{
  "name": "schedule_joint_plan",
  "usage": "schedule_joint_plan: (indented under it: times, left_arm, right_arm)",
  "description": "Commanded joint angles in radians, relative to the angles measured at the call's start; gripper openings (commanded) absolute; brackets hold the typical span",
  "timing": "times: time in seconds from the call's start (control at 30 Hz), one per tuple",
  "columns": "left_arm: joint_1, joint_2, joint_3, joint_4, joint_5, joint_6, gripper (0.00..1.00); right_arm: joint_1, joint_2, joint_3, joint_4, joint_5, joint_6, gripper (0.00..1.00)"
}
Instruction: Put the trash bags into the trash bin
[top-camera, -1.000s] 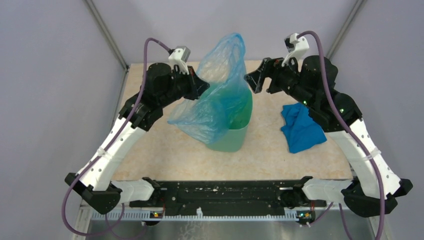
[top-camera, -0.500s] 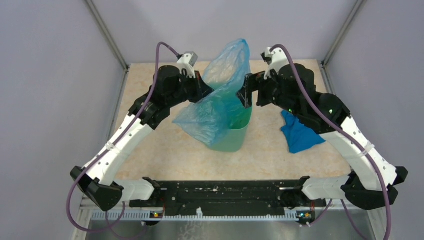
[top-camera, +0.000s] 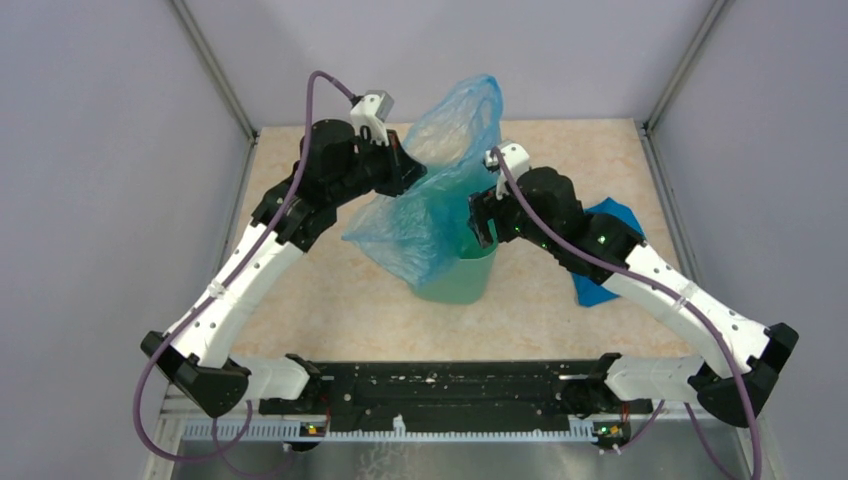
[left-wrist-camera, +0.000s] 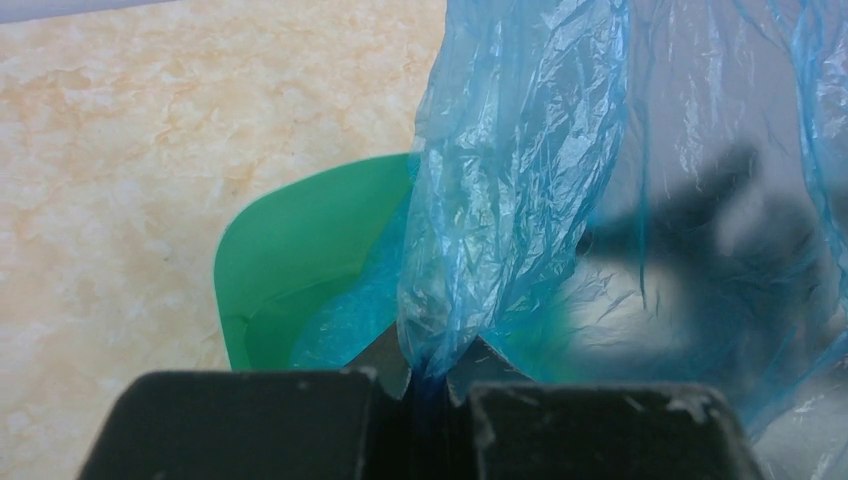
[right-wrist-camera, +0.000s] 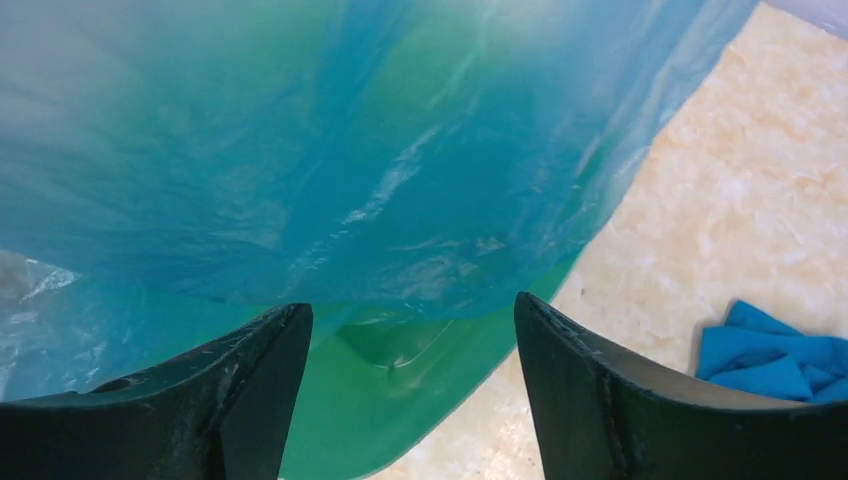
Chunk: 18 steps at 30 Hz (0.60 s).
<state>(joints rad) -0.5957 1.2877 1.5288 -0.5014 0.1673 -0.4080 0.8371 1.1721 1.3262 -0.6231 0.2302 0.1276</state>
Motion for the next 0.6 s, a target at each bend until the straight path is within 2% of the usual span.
schedule_joint_plan:
  times: [0.0, 0.17, 0.3, 0.57]
  left_arm:
    - [0.009, -0.016, 0.055, -0.004, -0.005, 0.032, 0.00]
    - [0.020, -0.010, 0.071, -0.012, -0.026, 0.045, 0.00]
    - [0.033, 0.004, 0.080, -0.009, -0.024, 0.049, 0.00]
    - [0.066, 0.037, 0.089, -0.003, 0.003, 0.054, 0.00]
  right_arm:
    - [0.001, -0.026, -0.023, 0.211, -0.049, -0.041, 0.66]
    - [0.003, -0.009, -0.035, 0.239, -0.072, 0.001, 0.25]
    - [0.004, 0.010, -0.058, 0.242, -0.076, 0.025, 0.01]
    - [0.005, 0.032, -0.152, 0.238, -0.028, 0.040, 0.00]
